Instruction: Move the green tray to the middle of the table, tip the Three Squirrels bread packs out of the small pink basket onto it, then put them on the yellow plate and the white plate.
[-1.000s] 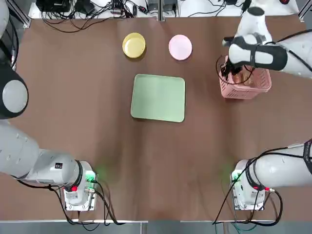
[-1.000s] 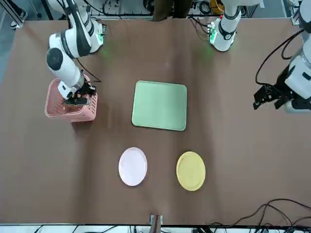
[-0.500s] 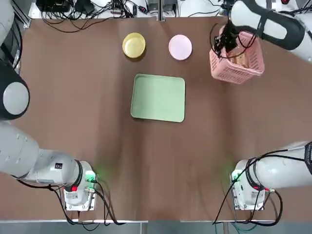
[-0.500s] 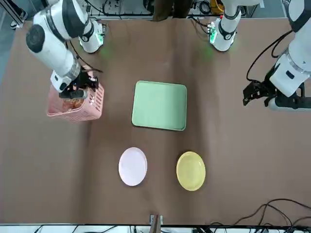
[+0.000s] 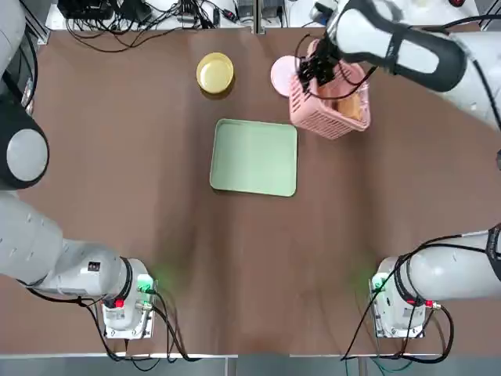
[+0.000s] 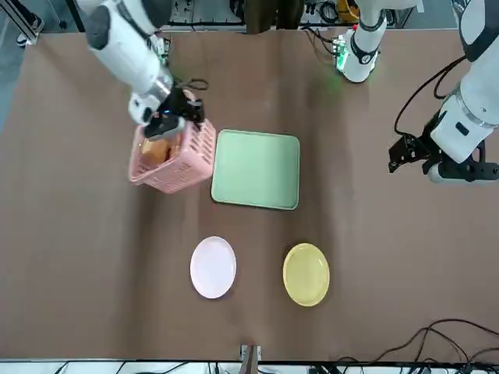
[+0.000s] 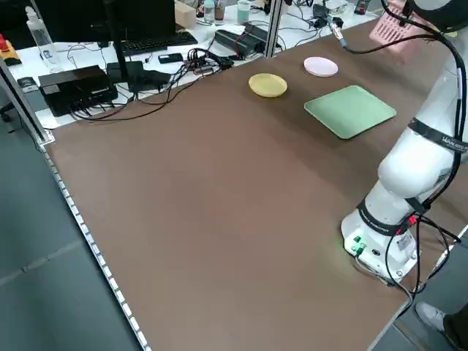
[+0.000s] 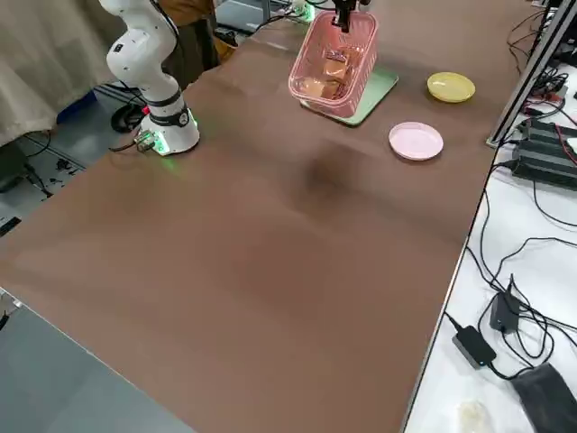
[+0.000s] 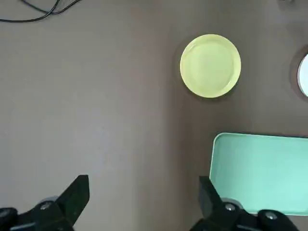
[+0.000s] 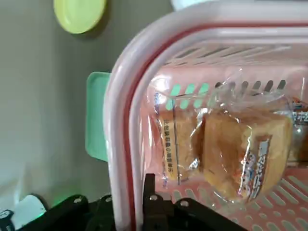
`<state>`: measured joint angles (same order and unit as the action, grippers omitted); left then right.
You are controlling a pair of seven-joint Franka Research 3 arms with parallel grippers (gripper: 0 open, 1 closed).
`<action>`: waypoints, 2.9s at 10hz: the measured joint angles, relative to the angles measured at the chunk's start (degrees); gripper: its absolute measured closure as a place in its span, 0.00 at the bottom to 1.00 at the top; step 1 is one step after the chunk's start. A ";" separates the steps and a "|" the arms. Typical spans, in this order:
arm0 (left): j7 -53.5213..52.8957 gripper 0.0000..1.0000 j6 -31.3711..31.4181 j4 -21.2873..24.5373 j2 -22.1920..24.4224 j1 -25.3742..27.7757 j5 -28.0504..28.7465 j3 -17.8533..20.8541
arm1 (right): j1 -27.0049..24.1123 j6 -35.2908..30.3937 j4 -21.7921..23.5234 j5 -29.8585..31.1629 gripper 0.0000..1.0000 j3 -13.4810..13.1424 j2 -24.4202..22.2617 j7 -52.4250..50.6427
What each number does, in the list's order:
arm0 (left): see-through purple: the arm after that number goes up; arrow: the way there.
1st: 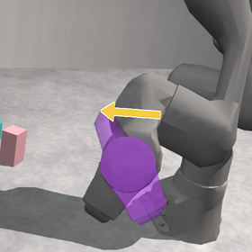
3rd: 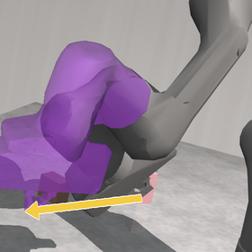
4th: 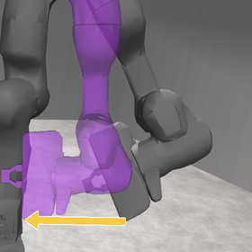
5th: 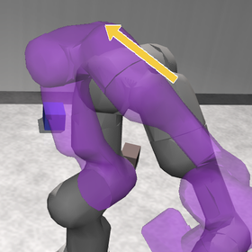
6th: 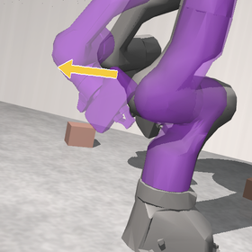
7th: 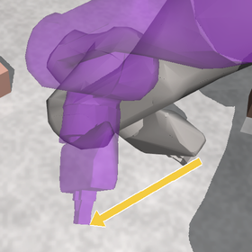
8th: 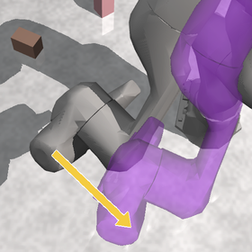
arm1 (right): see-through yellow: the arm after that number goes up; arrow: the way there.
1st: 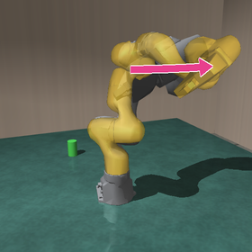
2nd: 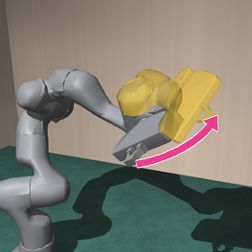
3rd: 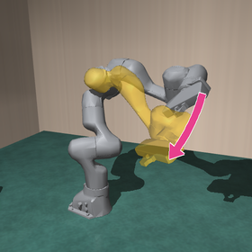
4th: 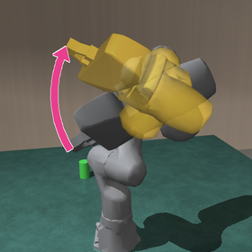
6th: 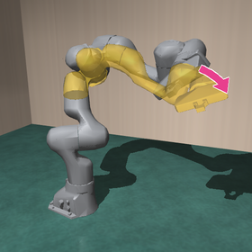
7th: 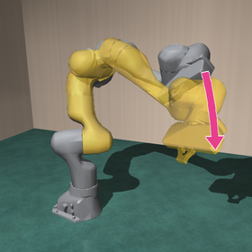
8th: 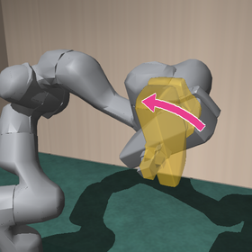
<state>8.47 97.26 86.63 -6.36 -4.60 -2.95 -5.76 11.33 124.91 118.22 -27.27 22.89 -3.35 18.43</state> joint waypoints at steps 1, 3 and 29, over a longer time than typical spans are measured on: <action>0.00 0.00 0.00 0.00 0.00 0.02 0.00 0.02 | -0.50 4.36 0.05 -2.61 0.93 3.17 2.04 0.08; 0.00 0.00 0.00 0.05 -0.16 0.01 0.00 0.02 | -2.21 15.41 0.03 -6.59 0.93 10.65 7.28 0.08; -0.55 0.00 -2.77 0.31 -0.98 2.61 0.00 0.63 | 5.78 20.11 -12.20 -82.27 0.93 13.36 30.53 -69.73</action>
<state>7.92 94.49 86.94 -7.34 -1.98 -2.95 -5.12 17.11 145.01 106.02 -109.53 36.25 27.18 -51.31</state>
